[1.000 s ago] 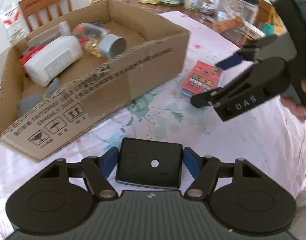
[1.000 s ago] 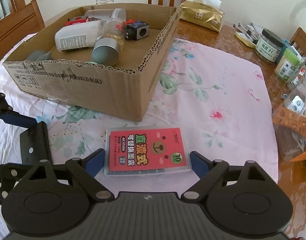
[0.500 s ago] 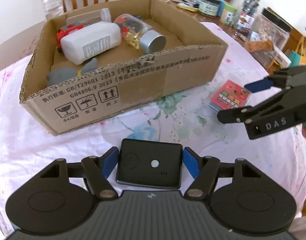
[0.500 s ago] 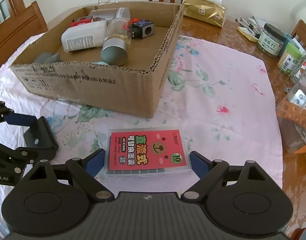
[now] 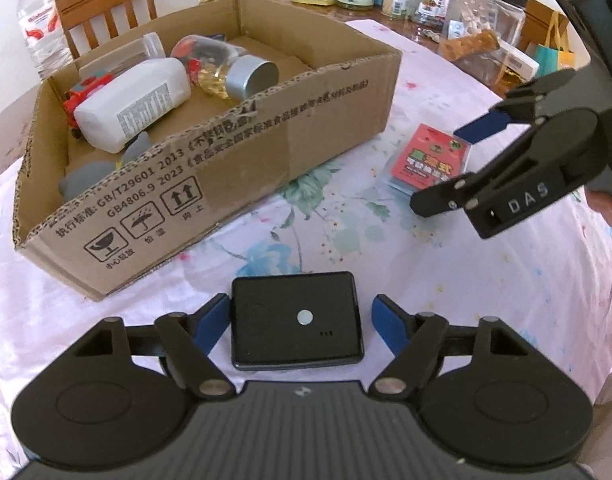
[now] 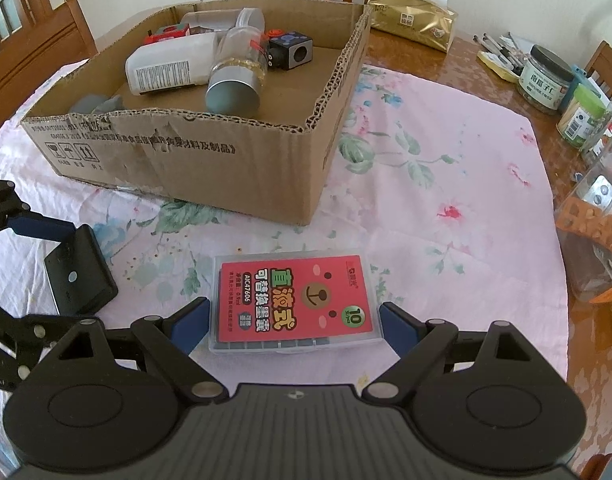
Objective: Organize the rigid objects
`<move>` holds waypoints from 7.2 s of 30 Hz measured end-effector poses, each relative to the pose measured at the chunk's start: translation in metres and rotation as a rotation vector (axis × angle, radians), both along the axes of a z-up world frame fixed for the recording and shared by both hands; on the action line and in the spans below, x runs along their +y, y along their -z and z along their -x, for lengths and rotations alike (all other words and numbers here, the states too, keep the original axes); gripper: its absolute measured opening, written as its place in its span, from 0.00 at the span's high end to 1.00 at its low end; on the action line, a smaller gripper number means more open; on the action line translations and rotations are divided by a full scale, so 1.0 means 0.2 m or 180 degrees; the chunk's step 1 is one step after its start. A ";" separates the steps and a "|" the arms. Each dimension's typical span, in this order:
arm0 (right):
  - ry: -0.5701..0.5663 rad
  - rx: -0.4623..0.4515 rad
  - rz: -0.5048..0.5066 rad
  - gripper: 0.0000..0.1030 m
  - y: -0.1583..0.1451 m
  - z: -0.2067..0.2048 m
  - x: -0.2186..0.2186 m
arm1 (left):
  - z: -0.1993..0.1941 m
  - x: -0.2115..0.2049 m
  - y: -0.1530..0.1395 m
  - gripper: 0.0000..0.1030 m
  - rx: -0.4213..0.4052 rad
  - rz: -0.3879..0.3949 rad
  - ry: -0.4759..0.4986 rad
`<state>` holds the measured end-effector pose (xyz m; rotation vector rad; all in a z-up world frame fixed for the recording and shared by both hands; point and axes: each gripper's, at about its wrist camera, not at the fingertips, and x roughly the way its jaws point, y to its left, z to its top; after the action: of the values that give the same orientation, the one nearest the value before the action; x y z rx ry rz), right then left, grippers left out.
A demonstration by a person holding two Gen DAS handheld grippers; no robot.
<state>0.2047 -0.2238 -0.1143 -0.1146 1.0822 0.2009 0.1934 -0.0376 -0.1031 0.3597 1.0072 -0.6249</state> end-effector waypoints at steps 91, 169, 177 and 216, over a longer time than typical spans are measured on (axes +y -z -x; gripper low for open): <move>-0.0509 -0.0376 -0.0072 0.10 -0.38 0.03 -0.01 | 0.04 0.04 -0.43 0.33 -0.0251 0.0241 -0.0396; 0.0628 -0.0282 0.0108 0.00 -0.75 0.06 0.21 | 0.06 0.20 -0.74 0.01 -0.0601 0.0121 -0.1983; 0.0661 -0.0320 0.0086 0.00 -0.77 0.08 0.22 | 0.06 0.22 -0.77 0.01 -0.0612 0.0116 -0.1982; 0.0684 -0.0401 0.0088 0.00 -0.80 0.07 0.22 | 0.06 0.21 -0.79 0.01 -0.0597 0.0043 -0.2009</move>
<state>0.1898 -0.1806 0.0462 -0.0345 0.9643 -0.0146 0.1823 0.0035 0.0551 0.0720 0.8714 -0.0255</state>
